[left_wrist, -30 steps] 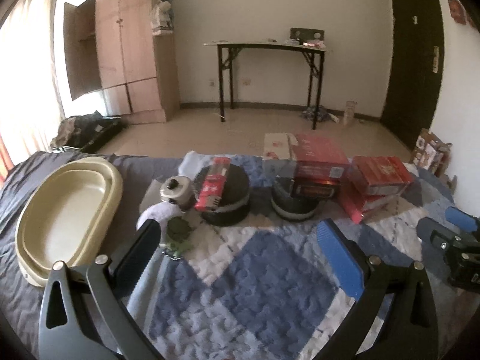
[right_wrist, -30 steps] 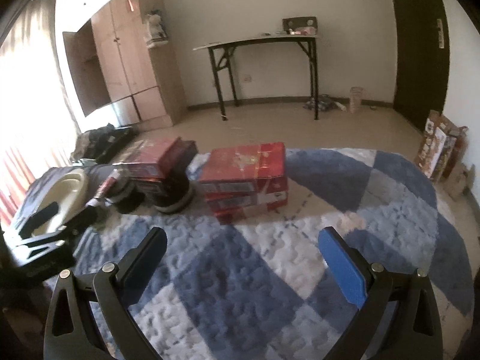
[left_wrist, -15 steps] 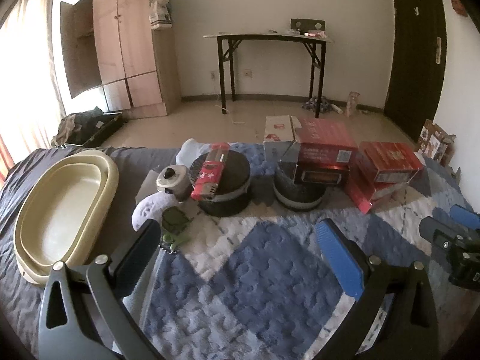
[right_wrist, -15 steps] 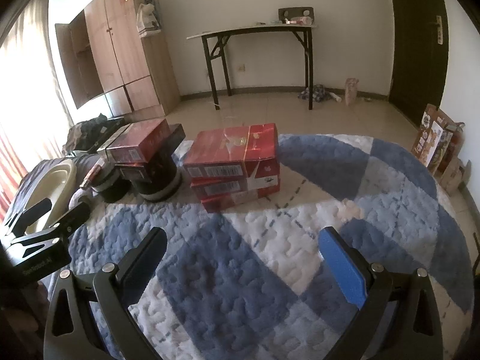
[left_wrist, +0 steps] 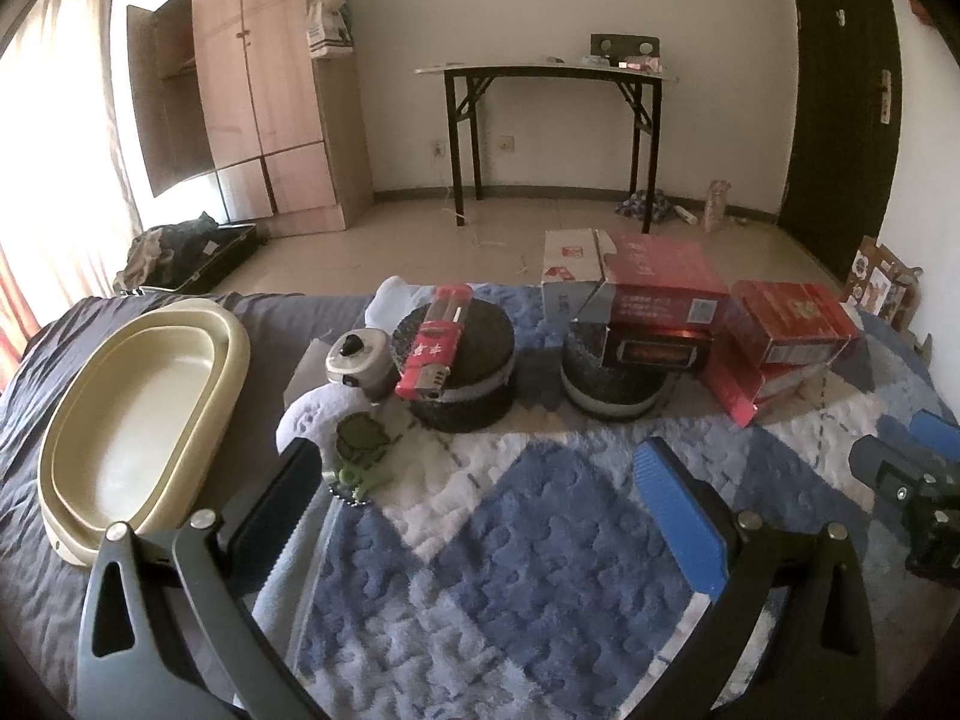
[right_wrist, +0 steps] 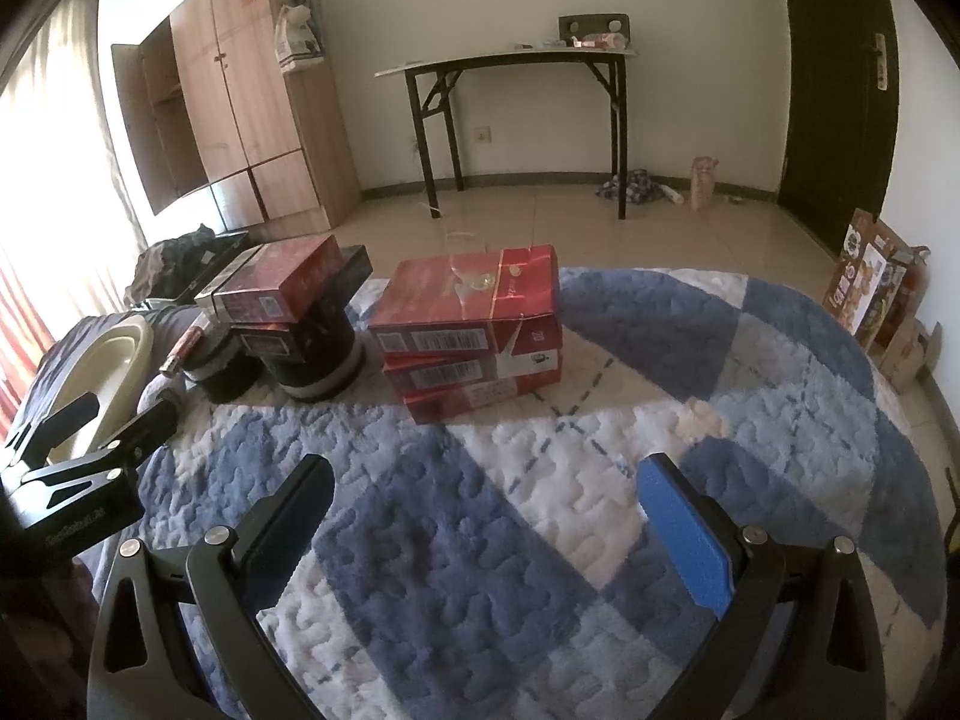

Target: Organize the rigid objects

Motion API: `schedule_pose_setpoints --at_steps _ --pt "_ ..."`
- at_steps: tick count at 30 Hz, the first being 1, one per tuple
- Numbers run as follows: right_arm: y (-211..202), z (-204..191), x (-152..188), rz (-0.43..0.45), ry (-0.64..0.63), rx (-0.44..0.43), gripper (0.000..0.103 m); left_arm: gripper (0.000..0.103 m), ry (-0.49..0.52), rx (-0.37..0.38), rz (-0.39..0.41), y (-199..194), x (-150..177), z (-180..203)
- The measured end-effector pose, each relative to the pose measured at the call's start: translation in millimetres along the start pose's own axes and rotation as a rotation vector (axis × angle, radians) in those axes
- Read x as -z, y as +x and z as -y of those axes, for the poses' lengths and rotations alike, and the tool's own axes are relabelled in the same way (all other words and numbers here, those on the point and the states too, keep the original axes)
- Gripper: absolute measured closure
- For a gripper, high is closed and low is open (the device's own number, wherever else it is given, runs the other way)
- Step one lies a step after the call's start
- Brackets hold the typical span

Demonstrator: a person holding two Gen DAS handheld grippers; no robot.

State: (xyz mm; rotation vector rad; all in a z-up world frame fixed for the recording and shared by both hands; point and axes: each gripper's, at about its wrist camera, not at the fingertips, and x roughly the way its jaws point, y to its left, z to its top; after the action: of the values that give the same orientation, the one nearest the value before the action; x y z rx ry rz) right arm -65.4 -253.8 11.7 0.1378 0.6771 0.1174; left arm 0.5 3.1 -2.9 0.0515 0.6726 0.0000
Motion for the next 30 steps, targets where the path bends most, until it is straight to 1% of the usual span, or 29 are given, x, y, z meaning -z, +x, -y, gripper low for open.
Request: schedule_pose_setpoints --at_steps 10,15,30 --pt "3.2 -2.2 1.5 -0.012 -0.014 -0.003 0.000 0.000 0.006 0.006 0.006 0.3 1.4 2.3" --pt "5.0 -1.7 2.0 -0.016 -0.009 0.003 0.000 0.000 0.012 0.006 -0.008 1.8 1.8 3.1" --pt "7.2 0.2 3.2 -0.022 -0.008 0.001 0.000 0.000 -0.004 0.012 -0.014 0.7 -0.2 0.2"
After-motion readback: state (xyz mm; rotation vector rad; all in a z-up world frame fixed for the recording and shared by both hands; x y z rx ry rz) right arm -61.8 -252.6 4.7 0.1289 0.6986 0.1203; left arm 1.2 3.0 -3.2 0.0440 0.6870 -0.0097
